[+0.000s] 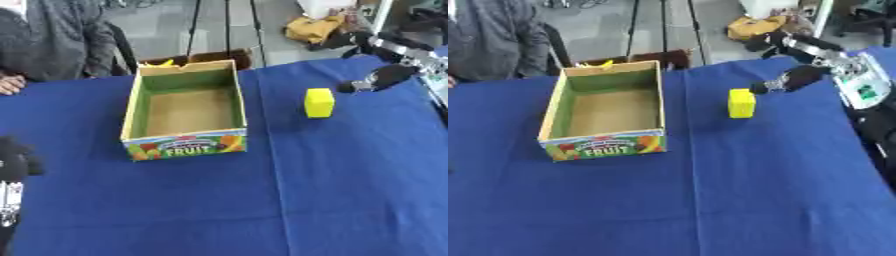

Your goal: Pick up objects on the table and place them in the box.

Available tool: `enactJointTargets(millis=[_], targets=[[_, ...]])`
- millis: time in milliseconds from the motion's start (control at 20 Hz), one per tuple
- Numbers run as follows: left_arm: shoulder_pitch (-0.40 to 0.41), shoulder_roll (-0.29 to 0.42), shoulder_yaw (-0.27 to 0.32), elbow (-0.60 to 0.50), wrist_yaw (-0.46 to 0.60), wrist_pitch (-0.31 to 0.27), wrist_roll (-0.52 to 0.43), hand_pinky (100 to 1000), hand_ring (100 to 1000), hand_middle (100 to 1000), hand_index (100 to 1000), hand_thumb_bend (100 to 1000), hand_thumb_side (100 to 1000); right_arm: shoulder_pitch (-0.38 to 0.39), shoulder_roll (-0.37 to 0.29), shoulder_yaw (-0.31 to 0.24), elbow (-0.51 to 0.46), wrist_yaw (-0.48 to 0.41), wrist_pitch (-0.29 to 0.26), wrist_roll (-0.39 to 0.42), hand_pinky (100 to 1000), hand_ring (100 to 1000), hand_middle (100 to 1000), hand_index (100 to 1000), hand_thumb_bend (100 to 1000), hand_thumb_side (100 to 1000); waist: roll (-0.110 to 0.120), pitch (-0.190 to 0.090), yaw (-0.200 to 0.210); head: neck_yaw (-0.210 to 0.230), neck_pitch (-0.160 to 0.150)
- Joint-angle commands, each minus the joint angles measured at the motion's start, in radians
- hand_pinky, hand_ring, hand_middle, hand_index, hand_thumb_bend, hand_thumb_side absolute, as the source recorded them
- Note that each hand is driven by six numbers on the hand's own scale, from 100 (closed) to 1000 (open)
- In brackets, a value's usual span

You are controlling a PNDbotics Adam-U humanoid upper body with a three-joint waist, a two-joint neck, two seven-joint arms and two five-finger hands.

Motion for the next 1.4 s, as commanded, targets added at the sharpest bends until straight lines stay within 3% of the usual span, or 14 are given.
enactJointTargets(millis=[50,500,800,1150,1400], targets=[[-0.017,0.017,-0.007,-0.022,0.009,-0.006,-0.016,565,582,584,785,499,638,-0.024,-0.013,-0.010,0.016,0.047,-0.186,0.187,872,978,931,893,667,467,-0.004,-0.012,0.008,-0.023,-0.025],[-0.025,0.012,-0.016,-0.025,0.023,-0.018,-0.041,566,581,581,786,496,640,-0.022,-0.008,-0.013,0.061,0.166,-0.224,0.162,880,973,927,892,672,452,-0.004,0.000,0.034,-0.060,-0.043],[-0.025,0.012,-0.021,-0.025,0.029,-0.022,-0.052,566,578,578,786,493,642,-0.011,-0.007,-0.009,0.071,0.297,-0.263,0.100,866,940,909,887,666,448,-0.001,0.003,0.044,-0.072,-0.048],[-0.024,0.008,-0.022,-0.025,0.035,-0.026,-0.060,566,577,576,788,481,649,0.000,0.001,-0.005,0.089,0.485,-0.283,0.002,805,835,827,846,651,454,0.003,0.006,0.050,-0.080,-0.049],[-0.023,0.007,-0.023,-0.025,0.038,-0.027,-0.061,566,576,577,788,479,650,0.007,0.010,-0.006,0.112,0.549,-0.294,-0.057,757,754,727,830,623,430,0.004,0.006,0.053,-0.080,-0.050]])
